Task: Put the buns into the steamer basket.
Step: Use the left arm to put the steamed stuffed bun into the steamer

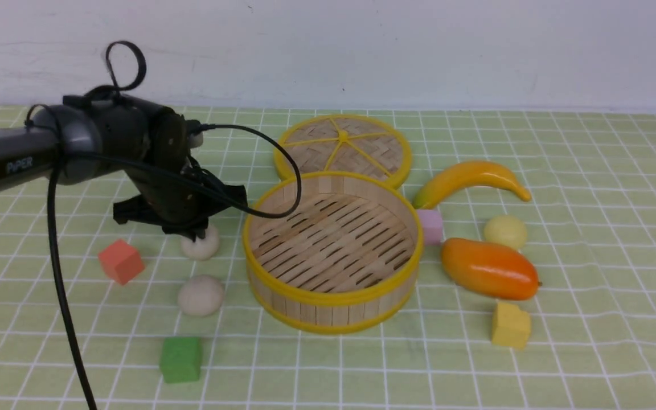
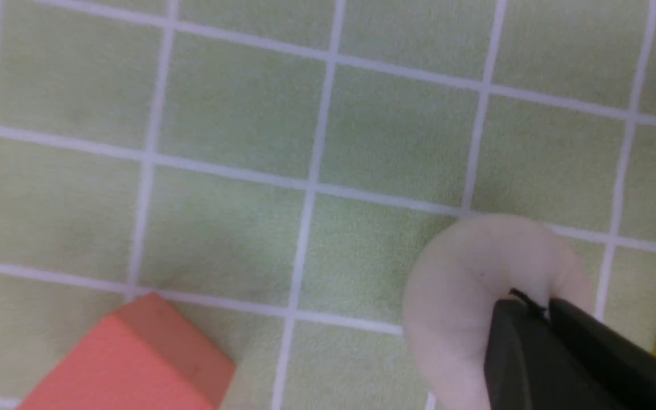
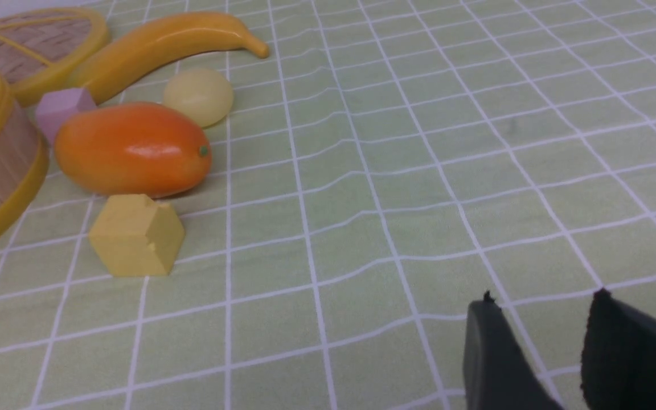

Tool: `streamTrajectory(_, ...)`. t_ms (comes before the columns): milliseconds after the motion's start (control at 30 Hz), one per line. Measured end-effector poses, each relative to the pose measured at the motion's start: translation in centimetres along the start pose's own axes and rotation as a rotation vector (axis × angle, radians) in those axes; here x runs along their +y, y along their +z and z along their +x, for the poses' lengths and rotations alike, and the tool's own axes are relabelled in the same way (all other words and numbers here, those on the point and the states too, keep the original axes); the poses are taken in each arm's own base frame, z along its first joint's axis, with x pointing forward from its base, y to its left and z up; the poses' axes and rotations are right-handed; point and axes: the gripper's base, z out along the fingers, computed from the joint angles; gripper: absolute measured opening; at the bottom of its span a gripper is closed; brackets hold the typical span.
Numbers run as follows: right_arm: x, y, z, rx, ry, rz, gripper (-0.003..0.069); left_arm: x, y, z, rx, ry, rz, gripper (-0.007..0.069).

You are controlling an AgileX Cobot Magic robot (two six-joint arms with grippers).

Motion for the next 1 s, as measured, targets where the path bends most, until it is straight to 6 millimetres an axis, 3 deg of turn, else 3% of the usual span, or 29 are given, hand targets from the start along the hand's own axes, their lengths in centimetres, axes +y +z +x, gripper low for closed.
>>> streamTrajectory(200,0.0,0.0,0.0,0.000,0.000,0.000,0.0239,-0.5,-5.8,-1.3,-0.102,-0.010,0.053,-0.0013)
streamTrajectory(300,0.0,0.0,0.0,0.000,0.000,0.000,0.0239,-2.4,-8.6,-0.9,-0.136,0.041,0.107,-0.0013)
streamTrajectory(400,0.0,0.0,0.0,0.000,0.000,0.000,0.0239,-4.9,-9.5,0.3,-0.142,0.110,0.158,-0.0013)
streamTrajectory(467,0.0,0.0,0.0,0.000,0.000,0.000,0.0239,-7.3,-9.1,1.7,-0.121,0.182,0.192,-0.0013)
streamTrajectory(533,0.0,0.0,0.0,0.000,0.000,0.000,0.0239,-8.0,-8.8,2.2,-0.111,0.202,0.197,-0.0013)
streamTrajectory(567,0.0,0.0,0.0,0.000,0.000,0.000,0.0239,-8.7,-7.3,2.9,-0.084,0.230,0.185,-0.0011)
streamTrajectory(767,0.0,0.0,0.0,0.000,0.000,0.000,0.0239,-8.8,-2.9,4.1,-0.018,0.250,0.105,0.0022)
streamTrajectory(900,0.0,0.0,0.0,0.000,0.000,0.000,0.0239,-8.8,-2.7,4.2,-0.017,0.246,0.094,0.0078)
streamTrajectory(933,0.0,0.0,0.0,0.000,0.000,0.000,0.0239,-8.7,-2.9,4.1,-0.023,0.247,0.094,0.0136)
streamTrajectory(967,0.0,0.0,0.0,0.000,0.000,0.000,0.0239,-8.7,-3.0,4.1,-0.025,0.247,0.094,0.0143)
streamTrajectory(1000,0.0,0.0,0.0,0.000,0.000,0.000,0.0239,-8.7,-3.3,4.0,-0.028,0.245,0.094,0.0212)
